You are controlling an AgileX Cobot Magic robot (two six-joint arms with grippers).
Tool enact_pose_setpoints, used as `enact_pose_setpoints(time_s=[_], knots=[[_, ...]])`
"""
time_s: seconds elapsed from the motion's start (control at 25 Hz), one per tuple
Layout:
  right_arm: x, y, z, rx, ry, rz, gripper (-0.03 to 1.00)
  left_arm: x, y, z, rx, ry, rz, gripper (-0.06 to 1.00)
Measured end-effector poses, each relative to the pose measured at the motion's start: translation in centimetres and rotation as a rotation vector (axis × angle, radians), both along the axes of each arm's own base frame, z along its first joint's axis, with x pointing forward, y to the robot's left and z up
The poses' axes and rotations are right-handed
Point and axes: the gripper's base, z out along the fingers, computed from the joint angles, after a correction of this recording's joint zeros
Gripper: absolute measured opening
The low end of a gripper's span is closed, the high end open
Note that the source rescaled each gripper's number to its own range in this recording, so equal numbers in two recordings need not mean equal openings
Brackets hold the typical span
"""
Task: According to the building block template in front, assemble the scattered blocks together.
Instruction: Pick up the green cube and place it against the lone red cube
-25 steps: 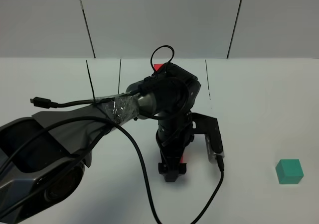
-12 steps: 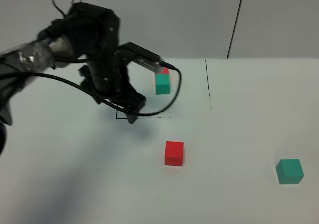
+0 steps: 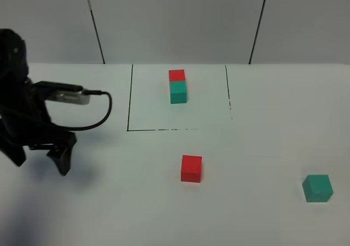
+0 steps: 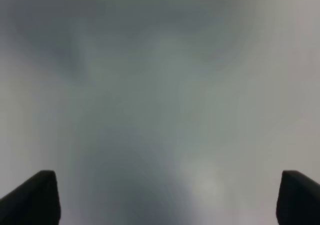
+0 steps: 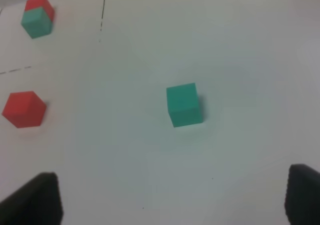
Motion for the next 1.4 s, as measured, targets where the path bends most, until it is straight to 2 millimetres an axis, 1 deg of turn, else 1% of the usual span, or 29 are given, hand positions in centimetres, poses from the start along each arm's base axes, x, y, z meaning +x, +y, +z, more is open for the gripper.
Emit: enact_pose_setpoints(time_s=[0.08,0.16,0.36,0.48,0.6,0.76,0.88,1.04,1.2,1.4], knots=[[0.0,0.0,0.0,0.000,0.000,0.000,0.78,-1.9,1.1,0.7,-0.005,-0.036,0.033,0.81],[0.0,0.0,0.0,0.000,0.000,0.000,0.78,-3.5,1.7,2.0,-0.029,-0.126,0.073,0.80],[0.0,0.0,0.0,0.000,0.000,0.000,0.78,-8.5,1.8,5.3,-0.091,-0.313,0.140,0.77],[0.0,0.0,0.0,0.000,0.000,0.000,0.78,-12.1,2.0,7.0,-0.106,-0.435,0.196,0.74],[0.0,0.0,0.0,0.000,0.000,0.000,0.78,-15.7,2.2,7.5,-0.119,-0.540,0.227,0.70],[0.0,0.0,0.0,0.000,0.000,0.000,0.78,-20.5,2.5,7.8,-0.142,-0.687,0.234,0.69],[0.0,0.0,0.0,0.000,0.000,0.000,0.78,-23.7,2.6,8.4,-0.161,-0.809,0.228,0.69],[0.0,0.0,0.0,0.000,0.000,0.000,0.78,-27.8,2.8,9.1,-0.182,-0.925,0.212,0.68],[0.0,0.0,0.0,0.000,0.000,0.000,0.78,-31.2,2.9,9.1,-0.194,-0.991,0.196,0.68],[0.0,0.0,0.0,0.000,0.000,0.000,0.78,-34.1,3.0,8.8,-0.209,-1.084,0.183,0.68]])
